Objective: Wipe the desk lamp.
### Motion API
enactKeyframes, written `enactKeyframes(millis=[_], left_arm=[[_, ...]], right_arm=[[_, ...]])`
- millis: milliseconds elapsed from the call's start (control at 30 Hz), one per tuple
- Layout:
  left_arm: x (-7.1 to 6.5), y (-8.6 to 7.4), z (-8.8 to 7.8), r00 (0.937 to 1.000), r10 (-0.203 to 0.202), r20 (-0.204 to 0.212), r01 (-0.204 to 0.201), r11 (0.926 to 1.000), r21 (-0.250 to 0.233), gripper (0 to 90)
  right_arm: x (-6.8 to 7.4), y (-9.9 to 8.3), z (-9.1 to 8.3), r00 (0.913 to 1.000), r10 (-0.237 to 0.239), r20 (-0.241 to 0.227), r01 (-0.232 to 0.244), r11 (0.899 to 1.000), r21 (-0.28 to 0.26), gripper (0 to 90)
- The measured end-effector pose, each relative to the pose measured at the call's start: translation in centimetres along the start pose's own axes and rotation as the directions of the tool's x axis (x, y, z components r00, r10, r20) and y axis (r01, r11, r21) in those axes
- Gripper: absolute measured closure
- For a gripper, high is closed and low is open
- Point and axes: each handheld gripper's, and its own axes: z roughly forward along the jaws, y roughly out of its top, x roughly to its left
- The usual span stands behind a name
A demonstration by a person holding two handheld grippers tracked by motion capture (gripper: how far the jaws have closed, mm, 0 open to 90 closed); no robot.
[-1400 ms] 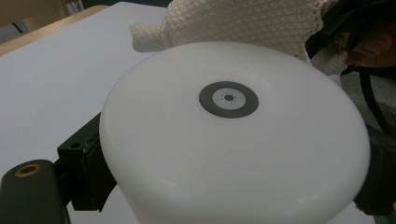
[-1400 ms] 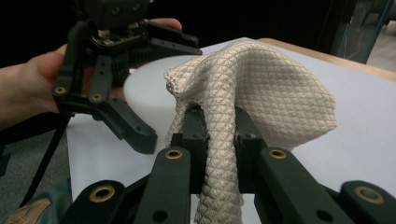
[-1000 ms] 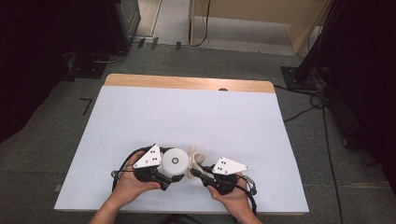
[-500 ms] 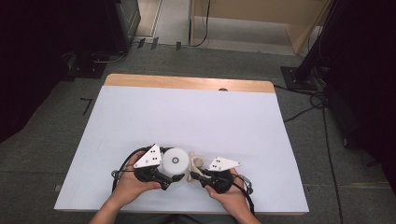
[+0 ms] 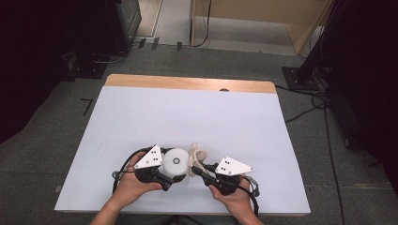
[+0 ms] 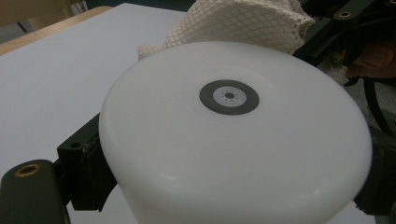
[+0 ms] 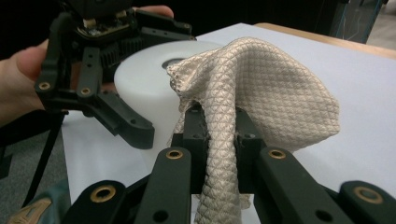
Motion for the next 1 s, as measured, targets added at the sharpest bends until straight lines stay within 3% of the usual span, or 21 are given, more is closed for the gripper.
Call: enactKeyframes(millis=[200, 333, 367, 433, 600, 700, 767, 900, 933, 1000], left_arm=[[0.0, 0.0, 0.0, 1.0, 0.002, -0.001, -0.002, 1.0, -0.001, 8.6], [-0.1, -0.2, 0.1, 1.0, -0.005, -0.008, 0.005, 0.9999, -0.016, 8.6], [-0.1, -0.2, 0.1, 1.0, -0.005, -0.008, 0.005, 0.9999, -0.016, 8.6], [-0.2, -0.2, 0.1, 0.9999, -0.003, -0.011, 0.003, 0.9998, -0.02, 8.6], [-0.3, -0.2, 0.0, 0.9998, -0.001, -0.02, 0.001, 0.9998, -0.022, 8.4], [-0.7, -0.2, 0.0, 0.9987, -0.006, -0.05, 0.005, 0.9998, -0.018, 8.3], [-1.2, -0.1, -0.1, 0.9951, -0.001, -0.099, 0.0, 1.0, -0.007, 8.1], [-1.8, 0.2, -0.3, 0.9912, -0.003, -0.132, 0.003, 1.0, -0.001, 5.5], [-2.3, 0.5, -0.3, 0.9861, 0.004, -0.166, -0.003, 1.0, 0.008, 3.7], [-2.5, 0.6, -0.2, 0.9826, 0.009, -0.185, -0.006, 0.9998, 0.019, 1.9]], right_arm=[[-0.5, -0.6, 0.5, 0.9996, 0.028, -0.006, -0.027, 0.999, 0.034, 80.2], [-1.1, -2.2, 1.6, 0.9988, 0.048, -0.002, -0.047, 0.991, 0.123, 80.2], [-1.1, -2.2, 1.6, 0.9988, 0.048, -0.002, -0.047, 0.991, 0.123, 80.2], [-1.3, -3.1, 2.3, 0.9982, 0.06, 0.004, -0.06, 0.982, 0.181, 80.2], [-1.6, -3.4, 2.4, 0.9976, 0.069, 0.004, -0.068, 0.978, 0.199, 79.9], [-1.7, -3.3, 2.2, 0.9978, 0.065, 0.012, -0.066, 0.979, 0.195, 80.0], [-1.9, -3.3, 2.0, 0.9973, 0.071, 0.019, -0.073, 0.98, 0.184, 80.0], [-2.1, -3.3, 1.8, 0.9969, 0.074, 0.028, -0.078, 0.981, 0.179, 80.0], [-2.2, -3.3, 1.7, 0.9968, 0.074, 0.028, -0.078, 0.981, 0.177, 80.1], [-2.2, -3.3, 1.7, 0.9968, 0.075, 0.03, -0.079, 0.981, 0.175, 80.1]])
